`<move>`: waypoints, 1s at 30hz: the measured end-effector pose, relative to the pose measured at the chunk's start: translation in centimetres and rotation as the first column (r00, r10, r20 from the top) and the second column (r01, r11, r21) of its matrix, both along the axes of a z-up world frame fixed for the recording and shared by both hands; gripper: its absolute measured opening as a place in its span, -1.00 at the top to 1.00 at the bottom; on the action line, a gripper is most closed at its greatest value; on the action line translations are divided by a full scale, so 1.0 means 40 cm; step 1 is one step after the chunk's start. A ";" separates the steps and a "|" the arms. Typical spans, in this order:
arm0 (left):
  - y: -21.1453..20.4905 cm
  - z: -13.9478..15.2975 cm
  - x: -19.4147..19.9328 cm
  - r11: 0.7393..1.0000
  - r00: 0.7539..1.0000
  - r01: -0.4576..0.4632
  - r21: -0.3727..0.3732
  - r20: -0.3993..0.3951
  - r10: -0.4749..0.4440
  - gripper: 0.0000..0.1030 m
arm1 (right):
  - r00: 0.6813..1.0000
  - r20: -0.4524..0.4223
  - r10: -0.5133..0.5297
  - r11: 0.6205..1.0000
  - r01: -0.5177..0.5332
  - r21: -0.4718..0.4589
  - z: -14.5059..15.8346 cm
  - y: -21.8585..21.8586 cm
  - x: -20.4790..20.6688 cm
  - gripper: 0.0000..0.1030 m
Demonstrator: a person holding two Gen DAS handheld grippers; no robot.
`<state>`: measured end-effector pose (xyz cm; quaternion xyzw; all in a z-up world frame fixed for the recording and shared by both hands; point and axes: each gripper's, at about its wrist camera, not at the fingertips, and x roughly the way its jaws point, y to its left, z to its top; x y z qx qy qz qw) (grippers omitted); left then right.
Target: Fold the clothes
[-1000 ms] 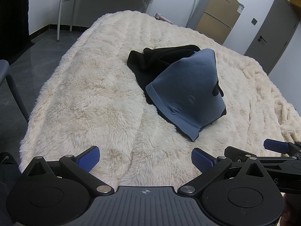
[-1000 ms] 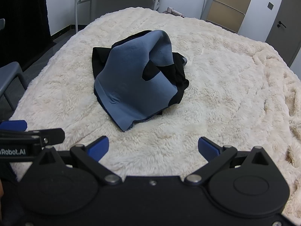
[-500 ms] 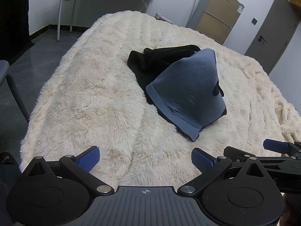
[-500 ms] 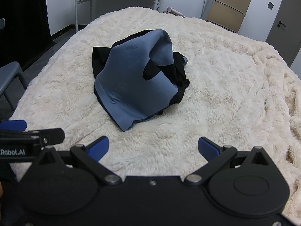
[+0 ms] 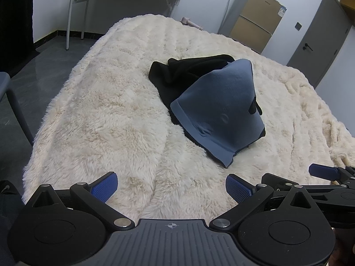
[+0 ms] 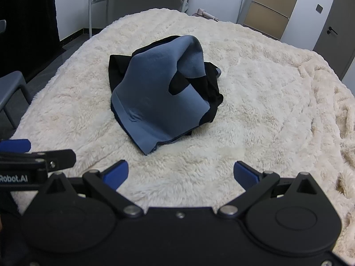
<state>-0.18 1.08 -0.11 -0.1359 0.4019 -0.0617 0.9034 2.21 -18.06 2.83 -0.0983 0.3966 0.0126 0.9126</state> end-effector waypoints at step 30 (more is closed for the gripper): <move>0.011 0.051 -0.055 1.000 0.983 -0.008 -0.031 0.182 0.014 -0.99 | 0.926 0.297 0.232 0.960 -0.267 0.082 0.059 -0.051 -0.011 -1.00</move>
